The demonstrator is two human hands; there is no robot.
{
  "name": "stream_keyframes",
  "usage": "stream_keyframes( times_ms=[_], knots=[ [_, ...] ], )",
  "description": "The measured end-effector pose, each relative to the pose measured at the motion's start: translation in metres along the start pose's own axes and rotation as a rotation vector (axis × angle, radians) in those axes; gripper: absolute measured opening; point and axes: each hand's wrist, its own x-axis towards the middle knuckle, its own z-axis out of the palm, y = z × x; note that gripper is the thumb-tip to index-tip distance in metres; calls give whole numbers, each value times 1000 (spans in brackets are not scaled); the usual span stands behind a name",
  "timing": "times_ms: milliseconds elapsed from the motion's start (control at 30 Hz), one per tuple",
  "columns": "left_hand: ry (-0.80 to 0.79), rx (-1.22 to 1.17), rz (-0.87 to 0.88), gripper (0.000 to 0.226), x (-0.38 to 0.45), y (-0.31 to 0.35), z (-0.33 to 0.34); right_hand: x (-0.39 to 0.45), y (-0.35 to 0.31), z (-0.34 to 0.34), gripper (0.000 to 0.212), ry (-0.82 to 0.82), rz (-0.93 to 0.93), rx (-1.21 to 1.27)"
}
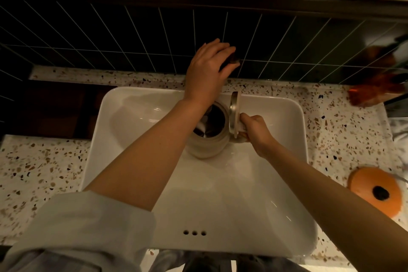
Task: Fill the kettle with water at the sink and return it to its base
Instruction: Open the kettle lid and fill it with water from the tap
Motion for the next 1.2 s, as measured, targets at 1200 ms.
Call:
stream_keyframes(
  times_ms=[1200],
  knots=[
    [123, -856, -1144, 32, -135, -20, -15, -4, 0, 4, 35, -4, -37, -18]
  ],
)
